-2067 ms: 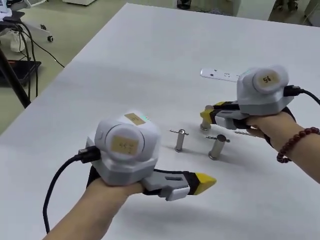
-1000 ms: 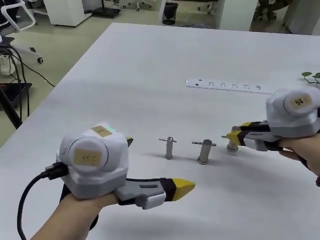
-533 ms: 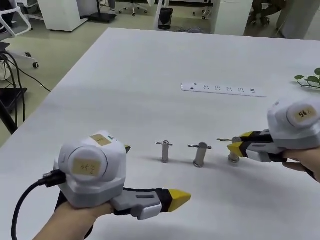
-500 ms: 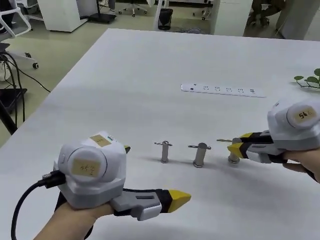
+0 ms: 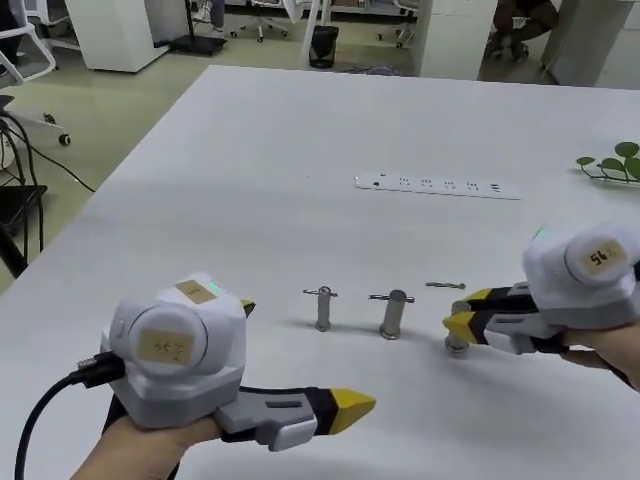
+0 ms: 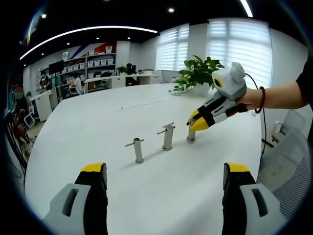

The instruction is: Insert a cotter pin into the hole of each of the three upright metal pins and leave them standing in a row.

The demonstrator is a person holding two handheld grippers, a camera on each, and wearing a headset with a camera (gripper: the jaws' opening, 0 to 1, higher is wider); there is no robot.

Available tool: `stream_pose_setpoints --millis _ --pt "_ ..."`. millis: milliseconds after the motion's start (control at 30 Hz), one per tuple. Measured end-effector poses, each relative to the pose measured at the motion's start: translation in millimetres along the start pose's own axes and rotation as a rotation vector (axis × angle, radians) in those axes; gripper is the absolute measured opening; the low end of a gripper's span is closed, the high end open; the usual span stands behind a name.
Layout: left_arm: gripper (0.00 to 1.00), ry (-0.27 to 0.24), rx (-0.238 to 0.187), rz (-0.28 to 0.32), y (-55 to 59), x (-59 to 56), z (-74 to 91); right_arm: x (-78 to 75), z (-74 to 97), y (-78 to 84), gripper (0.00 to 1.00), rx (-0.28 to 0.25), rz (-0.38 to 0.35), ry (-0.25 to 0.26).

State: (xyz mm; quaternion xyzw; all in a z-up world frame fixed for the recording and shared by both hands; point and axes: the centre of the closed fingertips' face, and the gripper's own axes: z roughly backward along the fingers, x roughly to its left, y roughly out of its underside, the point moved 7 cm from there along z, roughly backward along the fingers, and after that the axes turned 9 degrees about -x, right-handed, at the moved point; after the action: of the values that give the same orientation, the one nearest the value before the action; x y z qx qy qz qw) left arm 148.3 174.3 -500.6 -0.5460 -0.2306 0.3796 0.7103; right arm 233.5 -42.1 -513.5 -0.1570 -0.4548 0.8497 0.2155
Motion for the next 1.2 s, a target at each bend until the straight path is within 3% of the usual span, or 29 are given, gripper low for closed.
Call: stream_pose_setpoints --millis 700,1200 --pt "0.98 0.004 0.014 -0.021 2.1 -2.5 -1.6 39.7 -20.4 -5.2 0.08 -0.023 0.049 -0.139" --pt "0.98 0.005 0.018 -0.026 2.3 -3.0 -1.7 54.7 -33.6 -10.8 0.08 -0.05 0.06 -0.189"
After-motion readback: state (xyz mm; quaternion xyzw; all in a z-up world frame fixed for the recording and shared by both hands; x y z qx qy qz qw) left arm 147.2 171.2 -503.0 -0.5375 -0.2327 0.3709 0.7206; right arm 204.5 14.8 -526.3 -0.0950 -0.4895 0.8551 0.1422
